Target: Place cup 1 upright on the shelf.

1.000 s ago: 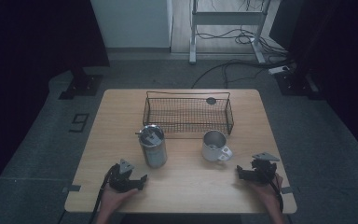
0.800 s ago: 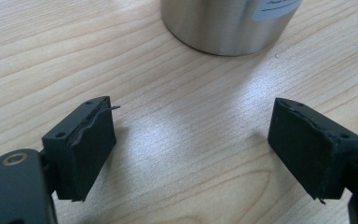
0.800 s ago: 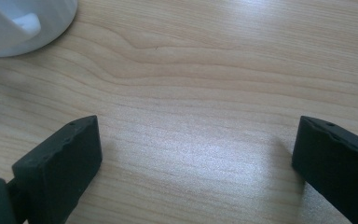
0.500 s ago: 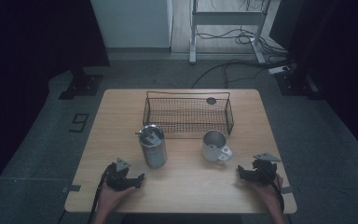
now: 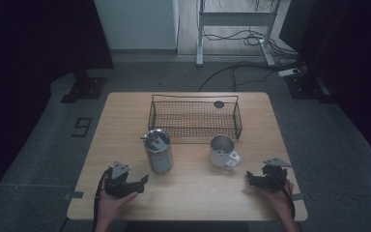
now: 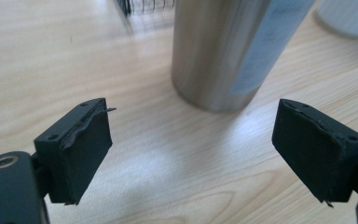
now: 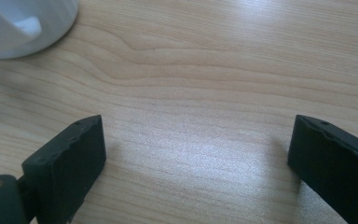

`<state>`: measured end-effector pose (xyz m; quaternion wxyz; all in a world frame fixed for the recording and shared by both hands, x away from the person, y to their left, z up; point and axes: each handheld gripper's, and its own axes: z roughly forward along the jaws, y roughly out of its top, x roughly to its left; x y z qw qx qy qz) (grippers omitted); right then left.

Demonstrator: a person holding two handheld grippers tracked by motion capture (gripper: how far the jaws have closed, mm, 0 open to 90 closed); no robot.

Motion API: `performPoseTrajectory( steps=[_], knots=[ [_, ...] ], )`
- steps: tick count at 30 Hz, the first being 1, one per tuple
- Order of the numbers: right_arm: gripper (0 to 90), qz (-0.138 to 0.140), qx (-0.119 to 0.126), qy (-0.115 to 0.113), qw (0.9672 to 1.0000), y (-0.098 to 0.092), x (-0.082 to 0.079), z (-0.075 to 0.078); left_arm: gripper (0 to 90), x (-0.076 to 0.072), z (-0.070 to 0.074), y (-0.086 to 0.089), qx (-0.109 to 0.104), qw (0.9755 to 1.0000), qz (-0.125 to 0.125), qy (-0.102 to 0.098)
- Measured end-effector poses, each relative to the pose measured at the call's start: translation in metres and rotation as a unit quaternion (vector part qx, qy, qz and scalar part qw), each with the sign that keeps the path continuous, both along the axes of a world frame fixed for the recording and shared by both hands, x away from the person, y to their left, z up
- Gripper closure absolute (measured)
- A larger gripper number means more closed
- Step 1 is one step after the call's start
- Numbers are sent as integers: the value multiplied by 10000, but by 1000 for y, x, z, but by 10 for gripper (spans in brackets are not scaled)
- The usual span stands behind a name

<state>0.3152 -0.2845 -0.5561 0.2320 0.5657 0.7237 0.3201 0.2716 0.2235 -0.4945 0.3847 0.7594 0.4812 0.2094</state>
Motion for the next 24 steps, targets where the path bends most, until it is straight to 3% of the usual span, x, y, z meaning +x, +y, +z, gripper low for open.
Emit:
performPoseTrajectory(
  steps=[4, 24],
  knots=[
    [44, -51, -43, -4, 10000, 1, 0, 0, 119, -1, 10, 1, -67, 9999, -22, -112],
    [49, -256, -53, -5, 9997, 0, 0, 0, 106, 10, 32, -8, -292, 9989, -306, -207]
  ],
)
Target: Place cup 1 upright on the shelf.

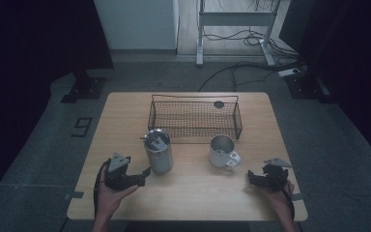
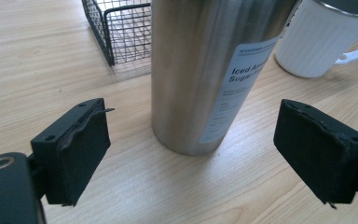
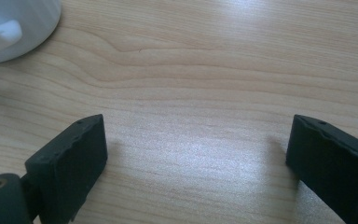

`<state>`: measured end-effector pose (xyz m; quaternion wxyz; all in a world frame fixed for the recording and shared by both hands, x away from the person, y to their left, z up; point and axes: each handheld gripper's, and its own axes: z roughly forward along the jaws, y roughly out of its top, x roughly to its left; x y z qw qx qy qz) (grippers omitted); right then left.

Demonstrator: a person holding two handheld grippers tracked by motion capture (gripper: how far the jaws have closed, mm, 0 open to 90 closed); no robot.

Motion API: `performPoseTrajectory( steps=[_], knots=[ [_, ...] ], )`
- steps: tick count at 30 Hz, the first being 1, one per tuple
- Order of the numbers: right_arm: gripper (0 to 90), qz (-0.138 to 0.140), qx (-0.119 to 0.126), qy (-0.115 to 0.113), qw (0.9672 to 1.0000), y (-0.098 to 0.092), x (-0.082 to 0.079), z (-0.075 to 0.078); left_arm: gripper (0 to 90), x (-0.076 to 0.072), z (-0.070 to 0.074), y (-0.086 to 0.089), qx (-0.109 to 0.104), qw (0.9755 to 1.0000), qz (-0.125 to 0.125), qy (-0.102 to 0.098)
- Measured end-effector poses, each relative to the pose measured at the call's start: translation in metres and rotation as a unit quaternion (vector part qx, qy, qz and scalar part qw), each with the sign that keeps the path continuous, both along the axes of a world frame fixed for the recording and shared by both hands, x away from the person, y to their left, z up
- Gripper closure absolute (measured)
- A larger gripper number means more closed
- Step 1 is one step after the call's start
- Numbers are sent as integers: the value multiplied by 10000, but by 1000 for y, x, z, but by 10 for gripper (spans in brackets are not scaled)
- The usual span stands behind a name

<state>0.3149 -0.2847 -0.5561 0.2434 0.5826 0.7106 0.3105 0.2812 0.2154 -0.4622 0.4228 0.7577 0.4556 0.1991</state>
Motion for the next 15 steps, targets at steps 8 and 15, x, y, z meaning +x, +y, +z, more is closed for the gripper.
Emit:
performPoseTrajectory(
  steps=[8, 15],
  knots=[
    [53, -8, 1, -2, 10000, 0, 0, 0, 97, 10, 1, -10, -46, 9999, -116, 8],
    [59, -23, 0, -15, 10000, 0, 0, 0, 76, 18, 1, -21, -14, 9998, -195, 63]
  ],
)
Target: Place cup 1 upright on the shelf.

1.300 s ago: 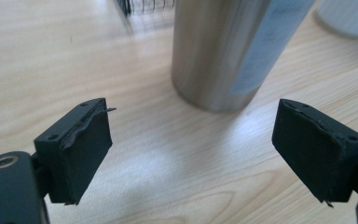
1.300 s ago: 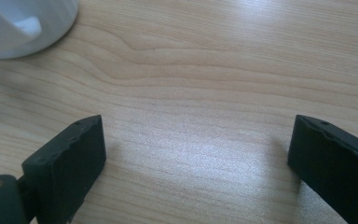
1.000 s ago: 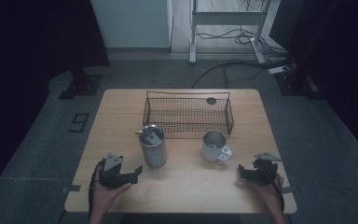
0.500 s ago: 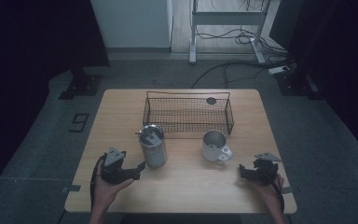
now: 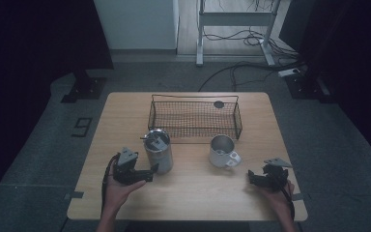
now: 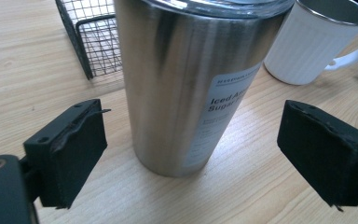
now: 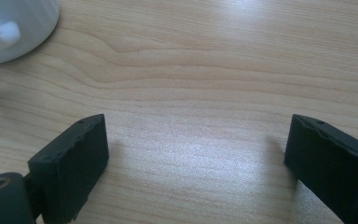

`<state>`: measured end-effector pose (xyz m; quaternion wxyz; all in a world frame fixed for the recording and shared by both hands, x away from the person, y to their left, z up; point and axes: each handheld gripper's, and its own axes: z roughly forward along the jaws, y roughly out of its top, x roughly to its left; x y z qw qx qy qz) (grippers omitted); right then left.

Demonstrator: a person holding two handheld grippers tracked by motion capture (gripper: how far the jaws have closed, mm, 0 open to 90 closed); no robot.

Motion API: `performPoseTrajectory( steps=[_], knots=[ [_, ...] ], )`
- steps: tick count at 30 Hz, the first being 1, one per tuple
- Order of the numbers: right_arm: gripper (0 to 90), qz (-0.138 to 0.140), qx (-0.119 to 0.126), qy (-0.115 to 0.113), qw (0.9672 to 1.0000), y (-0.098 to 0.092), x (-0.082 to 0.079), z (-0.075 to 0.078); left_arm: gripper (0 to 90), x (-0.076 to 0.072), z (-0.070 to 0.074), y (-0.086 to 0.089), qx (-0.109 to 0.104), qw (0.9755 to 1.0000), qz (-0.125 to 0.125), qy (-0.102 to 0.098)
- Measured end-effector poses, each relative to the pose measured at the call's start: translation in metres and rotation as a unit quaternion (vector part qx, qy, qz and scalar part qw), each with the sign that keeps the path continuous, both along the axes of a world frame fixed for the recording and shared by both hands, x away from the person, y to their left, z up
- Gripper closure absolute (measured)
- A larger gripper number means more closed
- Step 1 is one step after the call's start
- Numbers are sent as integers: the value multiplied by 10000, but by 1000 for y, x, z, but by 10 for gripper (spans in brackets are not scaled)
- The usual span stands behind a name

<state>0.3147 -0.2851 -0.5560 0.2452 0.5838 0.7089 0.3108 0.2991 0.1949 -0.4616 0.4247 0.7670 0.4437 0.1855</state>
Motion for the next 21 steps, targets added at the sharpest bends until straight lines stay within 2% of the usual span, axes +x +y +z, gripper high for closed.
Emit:
performPoseTrajectory(
  steps=[21],
  knots=[
    [67, -35, 1, -13, 10000, -1, 0, 0, 63, 24, -6, -17, 56, 10000, 17, 25]
  ],
)
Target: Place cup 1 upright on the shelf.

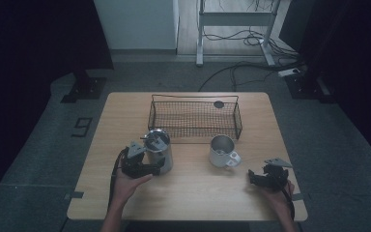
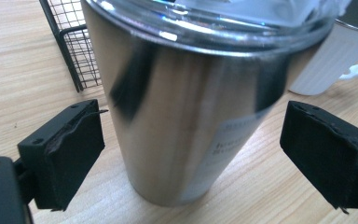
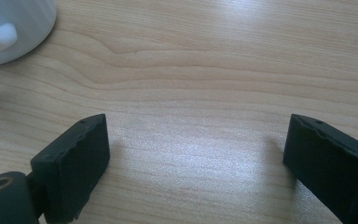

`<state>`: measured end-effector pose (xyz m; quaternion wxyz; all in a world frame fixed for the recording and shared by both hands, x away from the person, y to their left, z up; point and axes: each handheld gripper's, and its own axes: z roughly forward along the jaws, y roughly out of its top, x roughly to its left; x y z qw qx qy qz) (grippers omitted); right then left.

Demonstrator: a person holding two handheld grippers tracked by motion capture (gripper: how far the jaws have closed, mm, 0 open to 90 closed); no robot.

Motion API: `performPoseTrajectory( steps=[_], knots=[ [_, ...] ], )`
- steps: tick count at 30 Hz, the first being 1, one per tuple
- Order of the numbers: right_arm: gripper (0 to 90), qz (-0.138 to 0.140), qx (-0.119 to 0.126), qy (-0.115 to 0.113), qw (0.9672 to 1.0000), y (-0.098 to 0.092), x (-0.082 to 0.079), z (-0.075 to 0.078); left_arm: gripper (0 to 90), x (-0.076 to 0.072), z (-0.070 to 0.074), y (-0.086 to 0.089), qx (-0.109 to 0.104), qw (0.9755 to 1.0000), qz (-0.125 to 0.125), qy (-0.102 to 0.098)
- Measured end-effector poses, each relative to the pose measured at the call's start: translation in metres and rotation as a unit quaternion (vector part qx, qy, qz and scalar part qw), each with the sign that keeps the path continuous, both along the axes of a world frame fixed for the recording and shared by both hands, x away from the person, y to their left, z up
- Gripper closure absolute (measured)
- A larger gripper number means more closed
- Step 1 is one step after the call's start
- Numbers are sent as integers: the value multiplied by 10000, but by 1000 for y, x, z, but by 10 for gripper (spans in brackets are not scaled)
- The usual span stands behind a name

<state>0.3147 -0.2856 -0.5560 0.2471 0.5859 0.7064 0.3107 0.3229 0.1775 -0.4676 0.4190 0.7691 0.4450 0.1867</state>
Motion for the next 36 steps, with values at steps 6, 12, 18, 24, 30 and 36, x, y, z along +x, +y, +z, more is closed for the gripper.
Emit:
performPoseTrajectory(
  steps=[6, 12, 18, 24, 30, 36],
  knots=[
    [68, -4, 0, -1, 10000, 0, 0, 0, 60, 5, 0, -5, 85, 10000, 26, -29],
    [68, -4, 0, 0, 10000, 0, 0, 0, 51, 12, 0, -11, 137, 9998, 95, -56],
    [68, -1, 1, -1, 10000, 0, 0, 0, 32, 16, -2, -14, 126, 9997, 89, -180],
    [68, 0, 0, -1, 10000, 0, 0, 0, 24, 20, -5, -19, 184, 9992, 144, -327],
    [69, -1, 1, -2, 10000, 0, 0, 0, 25, 23, -7, -25, 331, 9984, 255, -384],
    [69, 1, 2, -1, 10000, 0, 0, 0, 25, 28, -9, -29, 319, 9983, 305, -393]
  ],
)
